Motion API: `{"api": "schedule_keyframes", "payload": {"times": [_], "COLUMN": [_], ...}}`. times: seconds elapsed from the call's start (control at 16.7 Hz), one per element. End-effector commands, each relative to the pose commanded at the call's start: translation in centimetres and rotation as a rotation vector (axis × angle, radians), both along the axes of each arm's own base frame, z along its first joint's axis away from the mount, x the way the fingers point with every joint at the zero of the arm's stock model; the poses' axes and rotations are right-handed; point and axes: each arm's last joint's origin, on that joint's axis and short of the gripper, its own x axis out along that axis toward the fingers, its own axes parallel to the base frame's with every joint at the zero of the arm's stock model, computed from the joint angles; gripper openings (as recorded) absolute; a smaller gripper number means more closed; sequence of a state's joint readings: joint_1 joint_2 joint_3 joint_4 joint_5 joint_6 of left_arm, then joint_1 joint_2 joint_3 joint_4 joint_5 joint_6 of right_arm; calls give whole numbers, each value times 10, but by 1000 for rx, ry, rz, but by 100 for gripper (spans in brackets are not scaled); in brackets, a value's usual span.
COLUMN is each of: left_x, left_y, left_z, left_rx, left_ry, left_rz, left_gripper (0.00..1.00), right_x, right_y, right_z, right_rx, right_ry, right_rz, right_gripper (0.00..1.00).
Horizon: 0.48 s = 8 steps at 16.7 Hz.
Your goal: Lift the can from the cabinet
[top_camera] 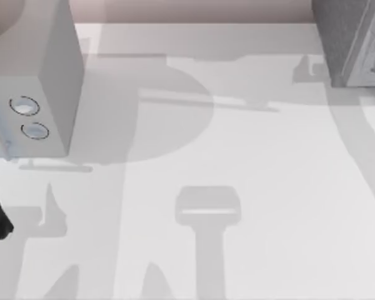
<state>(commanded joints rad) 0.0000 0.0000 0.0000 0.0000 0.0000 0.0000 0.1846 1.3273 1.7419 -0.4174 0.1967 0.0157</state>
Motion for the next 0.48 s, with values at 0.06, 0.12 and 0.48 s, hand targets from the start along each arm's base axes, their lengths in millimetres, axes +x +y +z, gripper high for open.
{"api": "schedule_keyframes", "payload": {"times": [0.06, 0.12, 0.48], "left_x": [0, 0, 0], "left_y": [0, 0, 0], "left_z": [0, 0, 0], "left_rx": [0, 0, 0], "left_ry": [0, 0, 0], "left_rz": [0, 0, 0], "left_gripper": [100, 100, 100], "right_x": [0, 0, 33], "right_y": [0, 0, 13], "right_z": [0, 0, -11], "right_rx": [0, 0, -1], "right_ry": [0, 0, -6], "right_rz": [0, 0, -6], "right_gripper": [100, 100, 100]}}
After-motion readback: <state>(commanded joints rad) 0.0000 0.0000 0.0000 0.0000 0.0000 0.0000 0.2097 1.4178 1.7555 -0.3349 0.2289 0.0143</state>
